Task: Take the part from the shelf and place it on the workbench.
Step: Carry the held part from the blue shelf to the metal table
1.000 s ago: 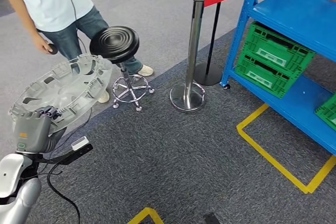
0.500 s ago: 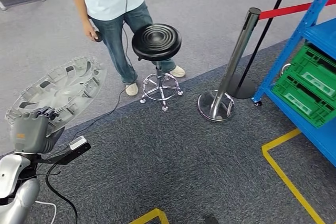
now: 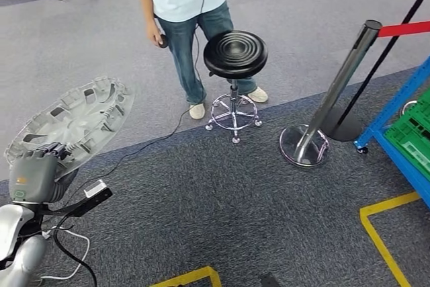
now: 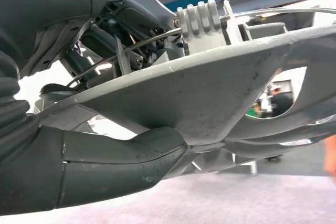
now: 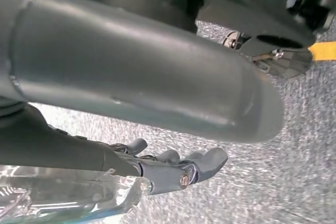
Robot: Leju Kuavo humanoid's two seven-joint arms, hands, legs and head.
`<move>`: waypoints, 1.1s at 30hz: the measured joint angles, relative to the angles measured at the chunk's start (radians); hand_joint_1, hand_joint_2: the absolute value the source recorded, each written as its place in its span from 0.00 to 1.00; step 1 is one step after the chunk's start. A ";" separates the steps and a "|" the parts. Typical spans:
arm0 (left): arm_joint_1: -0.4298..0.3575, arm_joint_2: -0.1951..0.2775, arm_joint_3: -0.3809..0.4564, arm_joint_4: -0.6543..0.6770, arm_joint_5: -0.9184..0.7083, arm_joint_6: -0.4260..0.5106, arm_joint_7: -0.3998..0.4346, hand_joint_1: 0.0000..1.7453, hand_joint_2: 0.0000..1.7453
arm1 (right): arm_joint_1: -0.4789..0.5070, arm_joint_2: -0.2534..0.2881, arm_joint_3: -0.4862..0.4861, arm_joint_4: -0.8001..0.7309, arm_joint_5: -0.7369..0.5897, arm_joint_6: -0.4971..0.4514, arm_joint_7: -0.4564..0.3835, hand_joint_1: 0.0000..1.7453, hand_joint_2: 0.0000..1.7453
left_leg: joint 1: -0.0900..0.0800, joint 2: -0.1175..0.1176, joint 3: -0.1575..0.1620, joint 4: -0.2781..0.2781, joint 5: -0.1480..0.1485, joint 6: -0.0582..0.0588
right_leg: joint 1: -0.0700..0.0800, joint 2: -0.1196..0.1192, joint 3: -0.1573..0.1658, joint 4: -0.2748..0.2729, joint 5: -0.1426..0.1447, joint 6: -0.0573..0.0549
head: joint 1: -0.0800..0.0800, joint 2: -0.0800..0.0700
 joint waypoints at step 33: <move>-0.011 0.001 0.025 -0.002 0.016 -0.001 -0.006 1.00 1.00 | -0.003 0.001 0.017 0.000 0.010 0.005 0.007 0.00 0.00 | -0.009 0.051 0.088 -0.125 0.010 0.011 | 0.010 -0.025 -0.017 -0.012 0.020 0.010 | 0.005 0.000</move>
